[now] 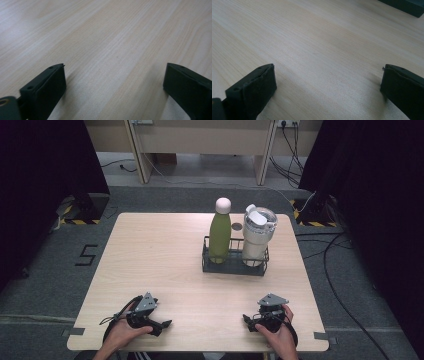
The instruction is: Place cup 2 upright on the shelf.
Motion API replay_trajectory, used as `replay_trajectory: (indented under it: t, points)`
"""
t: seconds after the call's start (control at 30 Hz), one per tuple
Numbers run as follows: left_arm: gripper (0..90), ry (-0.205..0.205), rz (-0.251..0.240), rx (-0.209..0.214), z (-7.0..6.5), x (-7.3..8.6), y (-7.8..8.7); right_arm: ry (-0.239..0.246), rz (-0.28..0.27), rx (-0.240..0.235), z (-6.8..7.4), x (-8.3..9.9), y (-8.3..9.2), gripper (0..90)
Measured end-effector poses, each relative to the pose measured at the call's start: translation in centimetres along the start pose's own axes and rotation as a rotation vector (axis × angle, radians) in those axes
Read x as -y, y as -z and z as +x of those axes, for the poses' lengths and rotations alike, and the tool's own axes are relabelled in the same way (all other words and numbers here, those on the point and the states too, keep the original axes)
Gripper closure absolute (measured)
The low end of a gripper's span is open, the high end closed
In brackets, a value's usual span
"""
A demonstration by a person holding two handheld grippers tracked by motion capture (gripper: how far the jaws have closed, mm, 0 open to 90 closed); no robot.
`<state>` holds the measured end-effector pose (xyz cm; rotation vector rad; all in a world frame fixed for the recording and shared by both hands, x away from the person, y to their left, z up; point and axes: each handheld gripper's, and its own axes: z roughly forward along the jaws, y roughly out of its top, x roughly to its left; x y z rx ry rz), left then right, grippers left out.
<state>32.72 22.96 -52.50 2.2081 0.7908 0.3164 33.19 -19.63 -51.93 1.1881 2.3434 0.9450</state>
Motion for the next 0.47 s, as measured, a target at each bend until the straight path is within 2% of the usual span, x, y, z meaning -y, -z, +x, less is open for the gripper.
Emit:
replay_trajectory:
  t: [0.2, 0.47]
  points:
    - [0.0, -0.022, 0.000, 0.020, -0.14, 0.00, -0.07, 0.000, 0.000, 0.000, 0.00, 0.00, 0.00, 0.4]
    - [0.0, -0.024, 0.000, 0.024, -0.16, 0.00, -0.08, 0.001, -0.001, -0.001, -0.02, -0.01, -0.02, 0.4]
